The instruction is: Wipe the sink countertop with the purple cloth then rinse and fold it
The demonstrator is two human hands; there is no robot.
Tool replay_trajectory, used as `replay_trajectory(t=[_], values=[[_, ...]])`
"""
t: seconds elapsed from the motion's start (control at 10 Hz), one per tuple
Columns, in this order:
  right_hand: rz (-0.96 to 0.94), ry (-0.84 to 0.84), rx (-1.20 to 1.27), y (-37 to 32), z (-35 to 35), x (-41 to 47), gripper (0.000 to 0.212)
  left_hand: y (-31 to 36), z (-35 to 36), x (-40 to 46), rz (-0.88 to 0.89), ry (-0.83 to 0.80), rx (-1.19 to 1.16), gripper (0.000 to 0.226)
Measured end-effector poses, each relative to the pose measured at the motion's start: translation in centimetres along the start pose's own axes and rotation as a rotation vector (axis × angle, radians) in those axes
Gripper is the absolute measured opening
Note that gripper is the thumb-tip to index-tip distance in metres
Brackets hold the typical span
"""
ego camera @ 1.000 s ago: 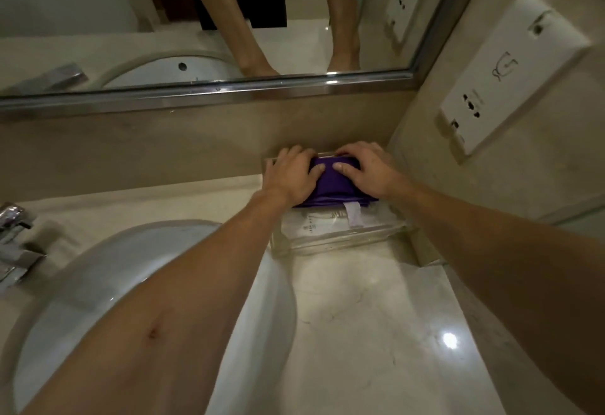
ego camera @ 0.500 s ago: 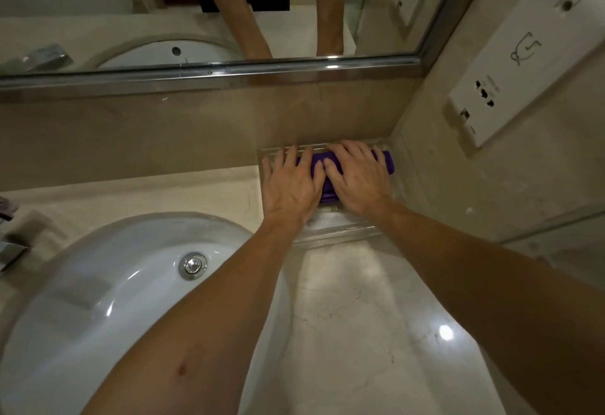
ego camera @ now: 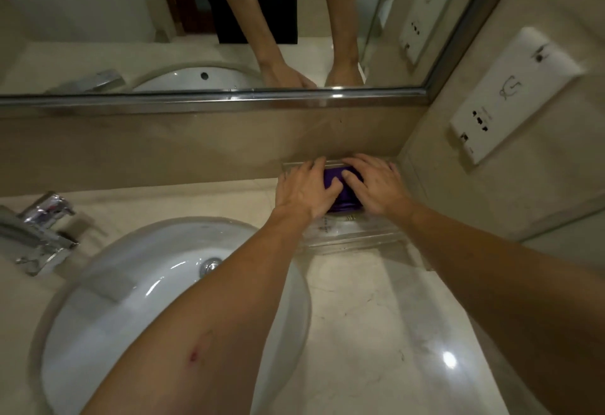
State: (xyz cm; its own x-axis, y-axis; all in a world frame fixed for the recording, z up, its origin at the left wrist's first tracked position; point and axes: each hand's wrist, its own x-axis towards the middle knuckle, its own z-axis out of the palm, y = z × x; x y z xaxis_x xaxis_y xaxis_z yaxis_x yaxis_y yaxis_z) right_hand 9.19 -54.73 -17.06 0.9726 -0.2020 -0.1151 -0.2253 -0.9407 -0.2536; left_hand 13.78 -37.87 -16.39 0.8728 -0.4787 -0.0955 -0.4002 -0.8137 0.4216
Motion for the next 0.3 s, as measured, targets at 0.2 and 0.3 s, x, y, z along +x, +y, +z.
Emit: replay_trajectory(t=[0.2,0.3], values=[[-0.090,-0.039,0.021,-4.9,-5.7,-4.4,0.058,0.1,-7.5,-5.7,-0.008,-0.023,0.122,0.042],[-0.150,-0.023,0.017,-7.6,-8.2,-8.0,0.055,0.2,-11.3,-9.7,-0.040,-0.022,0.142,0.045]])
